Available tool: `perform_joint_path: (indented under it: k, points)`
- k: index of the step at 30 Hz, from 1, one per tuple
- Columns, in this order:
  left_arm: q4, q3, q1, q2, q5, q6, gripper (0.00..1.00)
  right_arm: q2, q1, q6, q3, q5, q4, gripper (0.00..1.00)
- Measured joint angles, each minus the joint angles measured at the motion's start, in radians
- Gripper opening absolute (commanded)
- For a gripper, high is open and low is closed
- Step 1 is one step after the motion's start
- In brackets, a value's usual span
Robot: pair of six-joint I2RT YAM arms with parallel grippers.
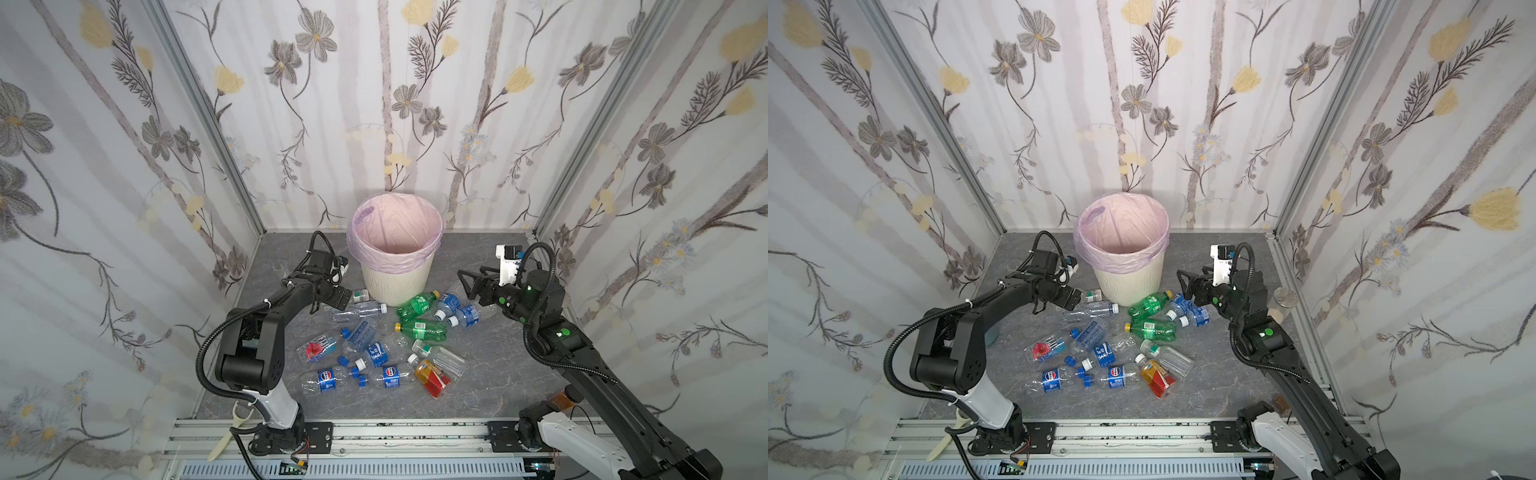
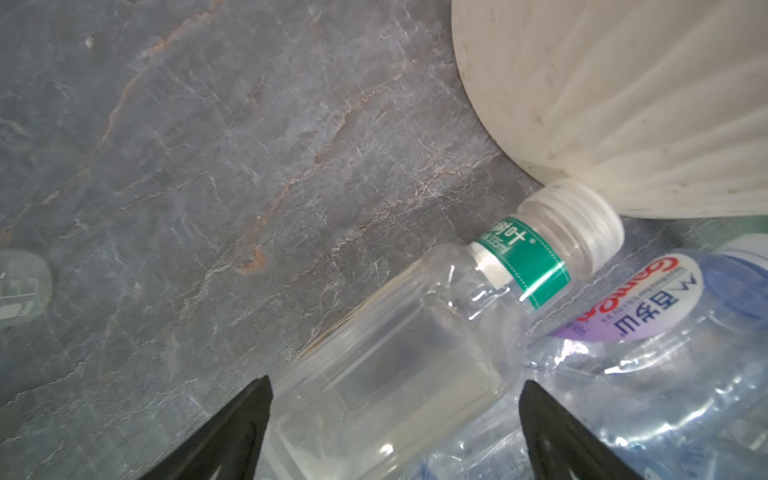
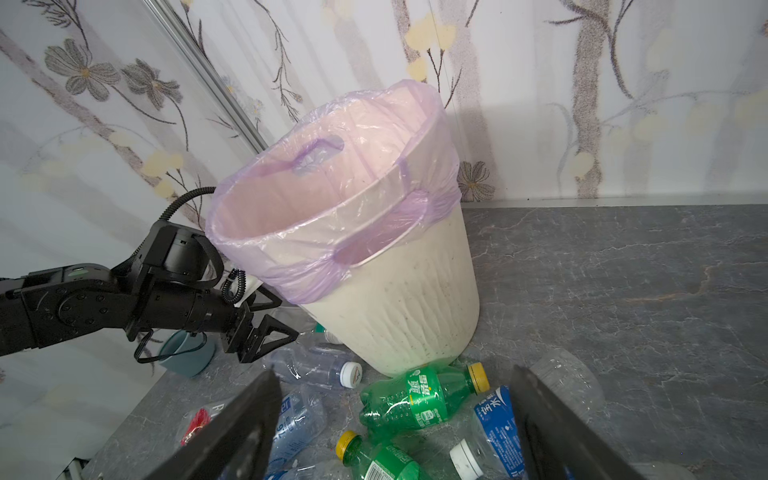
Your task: Throw the plastic bottles in the bin
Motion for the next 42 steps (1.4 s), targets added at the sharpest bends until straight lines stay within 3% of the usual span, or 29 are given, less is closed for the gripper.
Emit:
perform_joint_path:
  k: [8,18,24,33,42]
  points:
    - [-0.009,0.007,0.000,0.061,-0.010,0.006,0.94,0.012,-0.004,0.017,-0.029,-0.032,0.048,0.85]
    - [-0.011,0.026,0.000,0.110,-0.046,-0.016,0.66,-0.009,-0.005,0.034,-0.084,-0.043,0.084,0.84]
    - [-0.016,0.026,0.019,0.103,-0.068,-0.052,0.61,-0.019,-0.008,0.034,-0.104,-0.016,0.078,0.83]
    - [-0.018,0.016,0.102,-0.043,-0.066,-0.159,0.59,-0.037,-0.025,0.034,-0.111,0.065,0.024,0.83]
    - [0.002,-0.026,0.113,-0.294,-0.016,-0.261,0.53,-0.044,-0.025,0.029,-0.108,0.129,-0.024,0.81]
